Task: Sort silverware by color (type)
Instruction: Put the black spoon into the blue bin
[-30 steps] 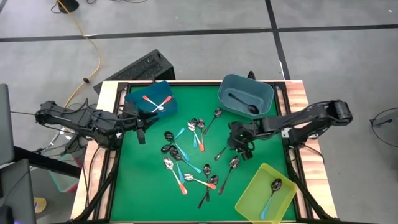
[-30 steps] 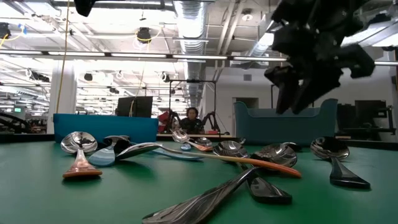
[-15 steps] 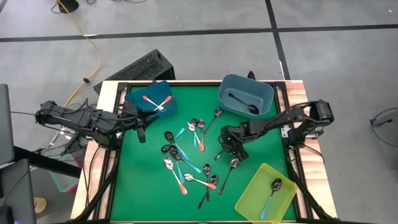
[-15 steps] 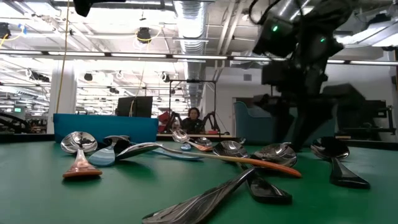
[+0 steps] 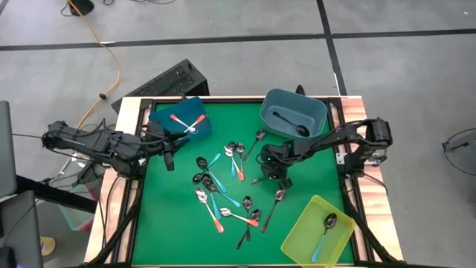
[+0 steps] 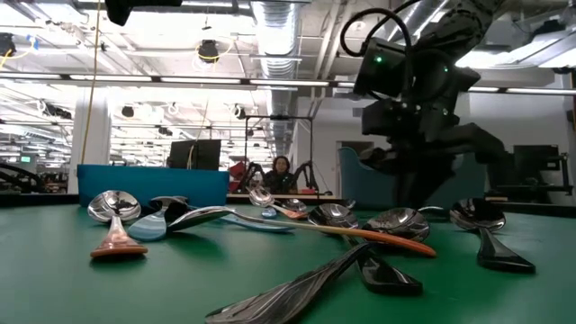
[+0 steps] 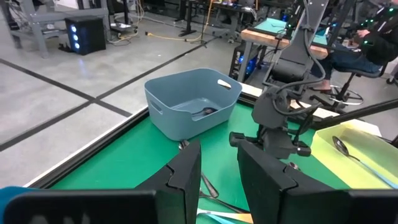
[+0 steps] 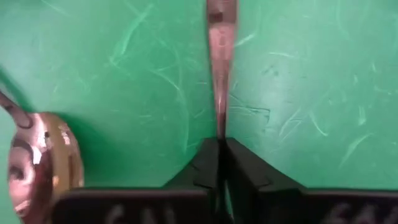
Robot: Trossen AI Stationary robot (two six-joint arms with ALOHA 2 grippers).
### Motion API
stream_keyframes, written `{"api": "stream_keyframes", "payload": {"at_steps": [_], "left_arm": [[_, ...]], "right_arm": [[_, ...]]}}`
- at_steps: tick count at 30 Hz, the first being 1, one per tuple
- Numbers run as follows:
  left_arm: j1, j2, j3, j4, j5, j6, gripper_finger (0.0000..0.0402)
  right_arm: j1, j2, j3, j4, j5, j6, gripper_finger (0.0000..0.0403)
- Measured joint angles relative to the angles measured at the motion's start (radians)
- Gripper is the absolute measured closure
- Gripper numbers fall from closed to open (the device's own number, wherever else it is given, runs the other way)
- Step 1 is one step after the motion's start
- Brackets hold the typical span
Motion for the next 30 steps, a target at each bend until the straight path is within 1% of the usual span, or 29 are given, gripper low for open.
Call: {"api": "stream_keyframes", "payload": {"at_steps": [2,3,11,16,22,26,30], "left_arm": [[0.0,0.0,0.0,0.0,0.0,0.0,0.0311],[0.0,0.0,0.0,0.0,-0.001,0.0,0.0311],[0.0,0.0,0.0,0.001,-0.003,0.0,0.0311],[0.0,0.0,0.0,0.001,-0.003,0.0,0.0311],[0.0,0.0,0.0,0.001,-0.003,0.005,0.0311],[0.0,0.0,0.0,0.002,-0.003,0.012,0.0311],[0.0,0.0,0.0,0.002,-0.003,0.011,0.0311]], "right_arm": [[0.001,-0.017,0.0,-0.011,0.0,0.026,0.0387],[0.001,-0.024,0.002,-0.014,0.0,0.047,0.0392],[-0.011,-0.104,0.028,-0.041,-0.012,0.209,0.0397],[-0.02,-0.183,0.033,-0.03,-0.013,0.294,0.0398],[-0.031,-0.286,0.034,-0.023,-0.009,0.36,0.0399],[-0.057,-0.359,0.034,-0.017,0.041,0.4,0.0399],[-0.123,-0.442,0.035,0.006,0.099,0.443,0.04]]}}
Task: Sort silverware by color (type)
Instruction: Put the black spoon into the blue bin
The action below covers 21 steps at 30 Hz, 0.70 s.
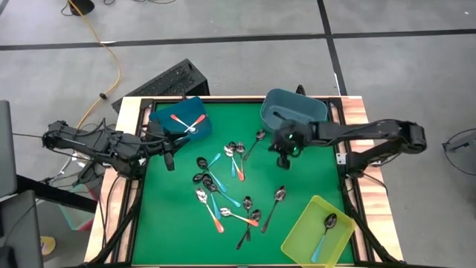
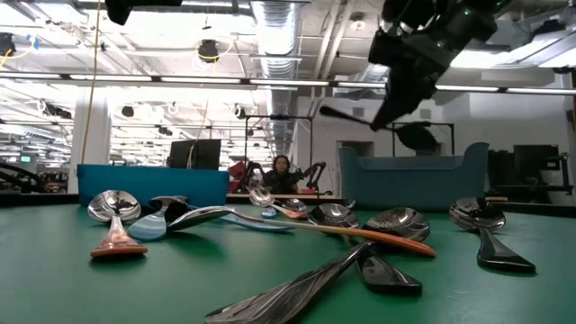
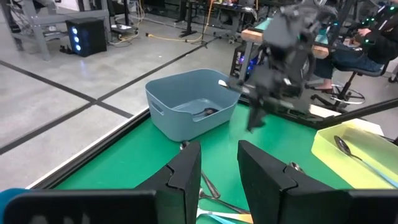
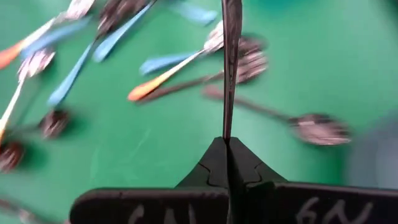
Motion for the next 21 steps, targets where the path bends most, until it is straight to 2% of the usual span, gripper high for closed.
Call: {"api": "stream_keyframes", "payload": {"at_steps": [10,15,21], "left_arm": [[0.0,0.0,0.0,0.003,-0.004,-0.012,0.0311],[0.0,0.0,0.0,0.003,-0.025,-0.012,0.0311],[0.0,0.0,0.0,0.003,-0.026,-0.012,0.0311]], "right_arm": [[-0.248,-0.148,0.003,-0.015,0.208,0.052,0.0402],[-0.365,-0.128,0.003,-0.085,0.25,0.068,0.0401],[-0.437,-0.039,0.002,-0.174,0.264,0.066,0.0401]]}}
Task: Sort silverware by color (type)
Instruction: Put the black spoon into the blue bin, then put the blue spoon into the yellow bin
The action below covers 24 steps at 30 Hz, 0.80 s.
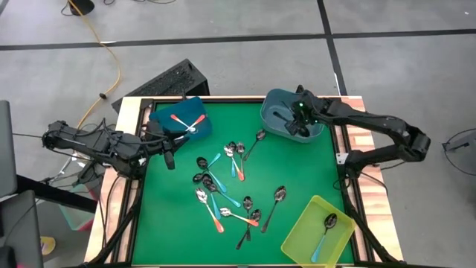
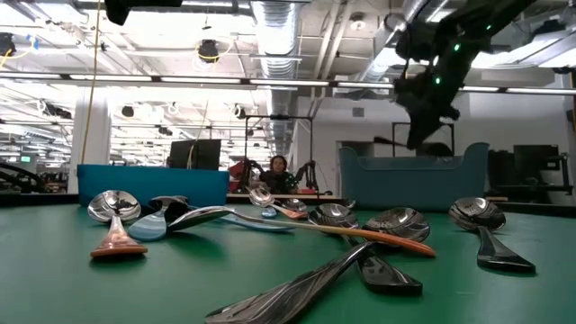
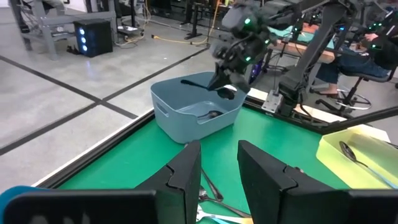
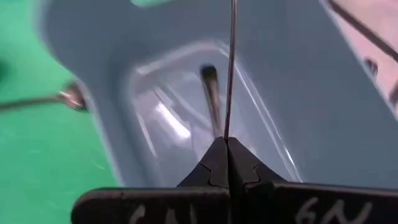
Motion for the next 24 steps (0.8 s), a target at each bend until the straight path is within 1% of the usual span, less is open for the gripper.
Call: {"api": "stream_keyframes", "payload": {"at_steps": [7,14,21,24], "left_arm": [[0.0,0.0,0.0,0.0,0.0,-0.001,0.0311],[0.0,0.0,0.0,-0.003,0.0,-0.001,0.0311],[0.0,0.0,0.0,-0.003,0.0,0.002,0.0311],[0.0,0.0,0.0,-0.003,0.0,0.004,0.0311]], "right_arm": [[-0.029,0.094,0.0,-0.008,0.006,-0.033,0.0398],[-0.034,0.14,0.0,-0.012,0.015,-0.029,0.036],[-0.042,0.139,0.0,-0.019,0.009,-0.025,0.0326],[-0.042,0.108,0.01,-0.027,-0.043,-0.025,0.031]]}}
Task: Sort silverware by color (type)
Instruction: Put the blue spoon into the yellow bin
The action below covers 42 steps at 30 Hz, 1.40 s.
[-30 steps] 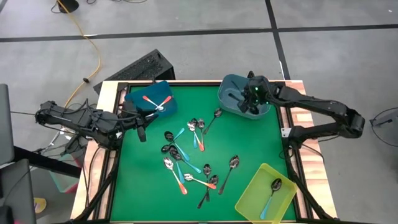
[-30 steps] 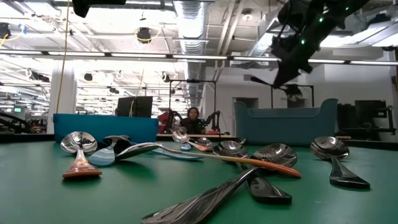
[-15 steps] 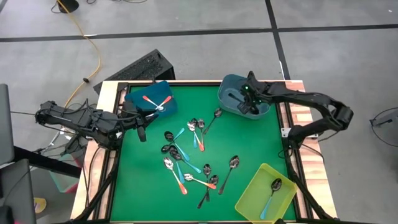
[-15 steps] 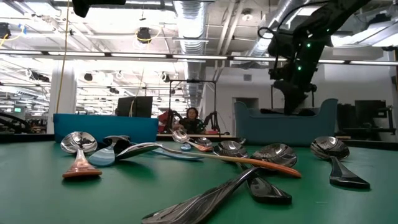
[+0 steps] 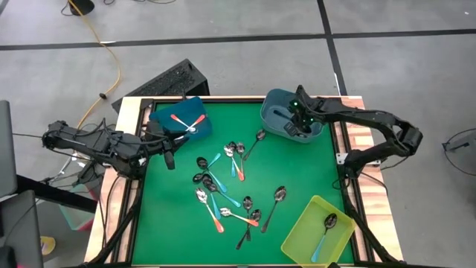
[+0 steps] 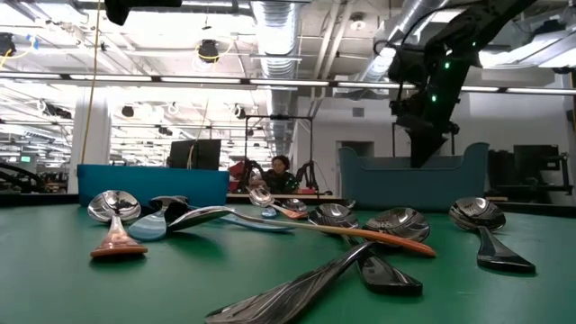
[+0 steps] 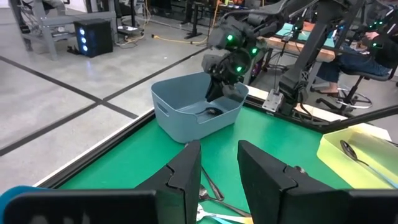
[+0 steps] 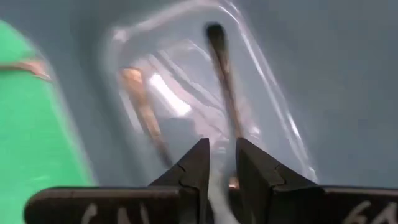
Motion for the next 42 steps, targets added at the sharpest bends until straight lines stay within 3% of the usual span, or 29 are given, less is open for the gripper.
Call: {"api": "stream_keyframes", "payload": {"at_steps": [6,14,22,26,35,42], "left_arm": [[0.0,0.0,0.0,0.011,0.001,-0.003,0.0311],[0.0,0.0,0.0,0.029,0.066,-0.028,0.0311],[0.0,0.0,0.0,0.029,0.17,-0.044,0.0311],[0.0,0.0,0.0,0.027,0.22,0.022,0.0311],[0.0,0.02,0.0,-0.028,0.274,0.125,0.0311],[0.0,0.16,0.0,-0.117,0.403,0.157,0.0311]], "right_arm": [[0.031,-0.102,0.101,-0.08,-0.1,0.022,0.0293],[0.131,-0.277,0.24,-0.24,-0.108,0.053,0.0292],[0.339,-0.454,0.242,-0.328,-0.129,0.176,0.0291],[0.476,-0.505,0.242,-0.382,-0.135,0.28,0.0291],[0.711,-0.486,0.242,-0.404,-0.017,0.395,0.0291],[0.758,-0.393,0.242,-0.41,0.003,0.386,0.0291]]}}
